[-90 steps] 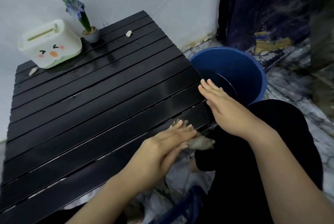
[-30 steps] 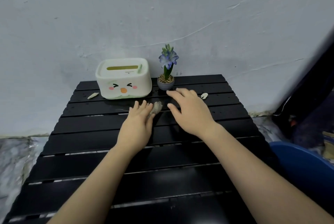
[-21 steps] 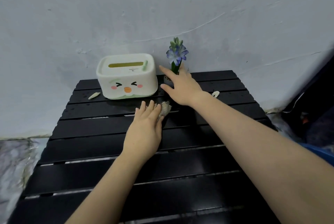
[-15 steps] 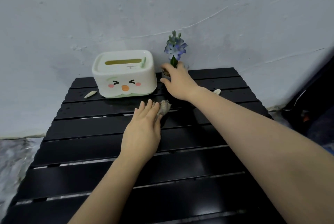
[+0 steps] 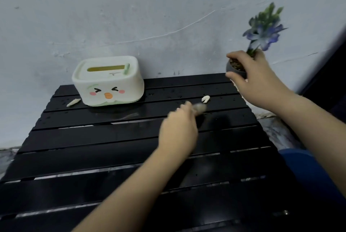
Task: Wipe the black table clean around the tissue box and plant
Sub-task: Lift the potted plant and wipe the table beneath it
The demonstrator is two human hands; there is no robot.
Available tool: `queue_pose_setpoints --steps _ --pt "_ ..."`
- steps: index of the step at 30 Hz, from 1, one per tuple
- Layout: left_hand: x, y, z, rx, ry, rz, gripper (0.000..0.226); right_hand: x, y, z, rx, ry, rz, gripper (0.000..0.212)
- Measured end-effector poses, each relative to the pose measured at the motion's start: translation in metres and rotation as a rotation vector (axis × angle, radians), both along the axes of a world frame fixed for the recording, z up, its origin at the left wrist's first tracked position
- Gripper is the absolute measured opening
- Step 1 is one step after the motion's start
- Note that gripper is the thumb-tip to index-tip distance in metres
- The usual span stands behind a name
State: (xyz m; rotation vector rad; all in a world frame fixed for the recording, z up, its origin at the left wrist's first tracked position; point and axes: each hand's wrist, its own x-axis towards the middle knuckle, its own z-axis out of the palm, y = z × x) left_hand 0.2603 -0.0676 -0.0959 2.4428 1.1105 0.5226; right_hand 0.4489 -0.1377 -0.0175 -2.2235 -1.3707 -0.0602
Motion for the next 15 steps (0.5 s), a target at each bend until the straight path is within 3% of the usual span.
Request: queue_pose_setpoints --steps 3,7,11,15 --pt "0.005 0.050 0.008 0.044 -0.089 0.214 0.028 0.007 -0.041 -0.001 -0.012 0.000 -0.052 0.041" --pt "0.024 0.085 -0.011 0.085 0.141 0.269 0.044 0.011 -0.071 -0.014 -0.057 0.057 -0.091 0.042" --pt "0.059 0.094 -0.019 0.088 0.149 0.119 0.045 0.017 -0.070 -0.027 -0.082 0.105 -0.082 0.041" --pt "0.088 0.072 -0.015 0.040 0.075 -0.192 0.053 0.022 -0.057 -0.028 -0.076 0.121 -0.040 0.039"
